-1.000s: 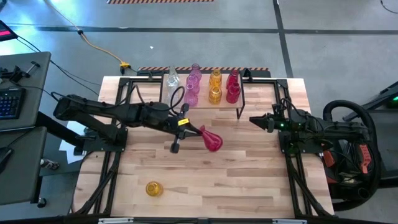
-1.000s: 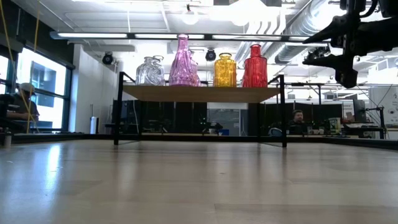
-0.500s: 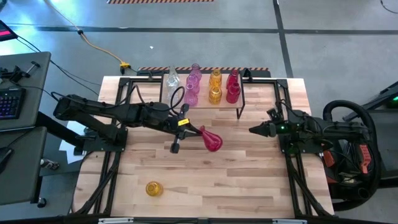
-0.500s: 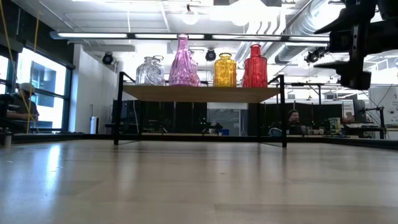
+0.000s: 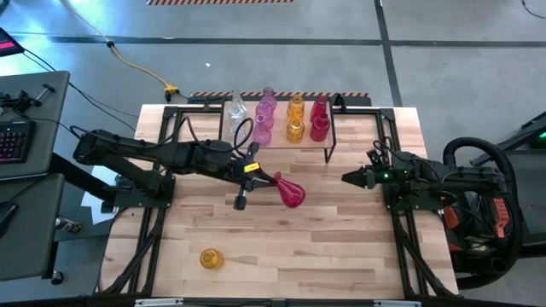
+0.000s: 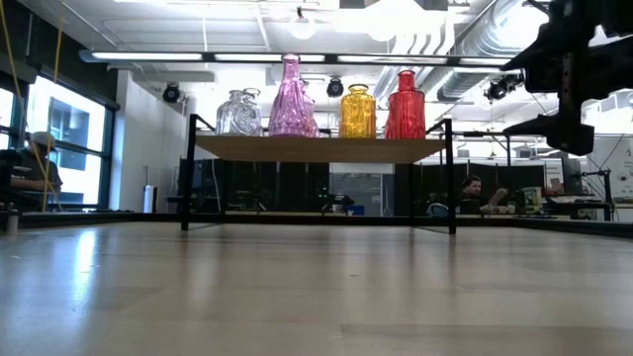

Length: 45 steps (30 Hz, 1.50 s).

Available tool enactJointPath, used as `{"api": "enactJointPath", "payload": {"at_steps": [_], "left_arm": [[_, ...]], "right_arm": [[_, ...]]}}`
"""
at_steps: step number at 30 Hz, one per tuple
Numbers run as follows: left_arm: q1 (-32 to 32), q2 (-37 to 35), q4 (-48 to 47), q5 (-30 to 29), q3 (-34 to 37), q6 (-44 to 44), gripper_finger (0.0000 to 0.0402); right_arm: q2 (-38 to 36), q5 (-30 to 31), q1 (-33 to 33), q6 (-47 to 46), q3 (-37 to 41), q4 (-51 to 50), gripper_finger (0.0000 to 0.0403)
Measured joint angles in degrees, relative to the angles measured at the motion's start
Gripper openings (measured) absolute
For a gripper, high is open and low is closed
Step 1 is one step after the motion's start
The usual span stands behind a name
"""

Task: Sort vases onto shelf
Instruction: Put the red vase on the shelf aligned with the other red vase

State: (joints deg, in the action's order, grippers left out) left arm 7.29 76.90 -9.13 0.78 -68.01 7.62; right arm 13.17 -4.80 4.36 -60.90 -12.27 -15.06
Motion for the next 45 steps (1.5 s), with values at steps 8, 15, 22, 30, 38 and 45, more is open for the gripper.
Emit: {"api": "enactJointPath", "payload": {"at_steps": [8, 15, 22, 30, 38, 45], "left_arm": [[0.57, 0.16, -0.01, 0.02, 0.00, -0.01, 0.0014], [1.26, 1.33, -0.54, 0.03, 0.04, -0.51, 0.0014], [1.36, 3.33, 0.04, 0.02, 0.00, -0.55, 0.0014], [1.38, 5.40, 0.05, 0.52, 0.00, -0.48, 0.0014], [1.36, 5.99, 0.48, 2.04, 0.00, 0.09, 0.0014], [1.36, 5.99, 0.42, 4.02, 0.00, 0.10, 0.0014]], "right_arm": [[0.00, 11.73, 0.11, -12.18, 0.00, 0.34, 0.0346], [0.43, 15.29, 0.11, -18.06, 0.00, 0.71, 0.0346], [0.74, 15.35, 0.11, -21.00, 0.00, -0.52, 0.0346], [1.93, 9.68, 0.11, -19.93, 0.00, 15.48, 0.0346], [11.97, 2.34, 0.09, -15.22, 0.00, 32.34, 0.0346], [23.90, -3.48, -0.18, -13.33, -3.00, 40.95, 0.0346]]}}
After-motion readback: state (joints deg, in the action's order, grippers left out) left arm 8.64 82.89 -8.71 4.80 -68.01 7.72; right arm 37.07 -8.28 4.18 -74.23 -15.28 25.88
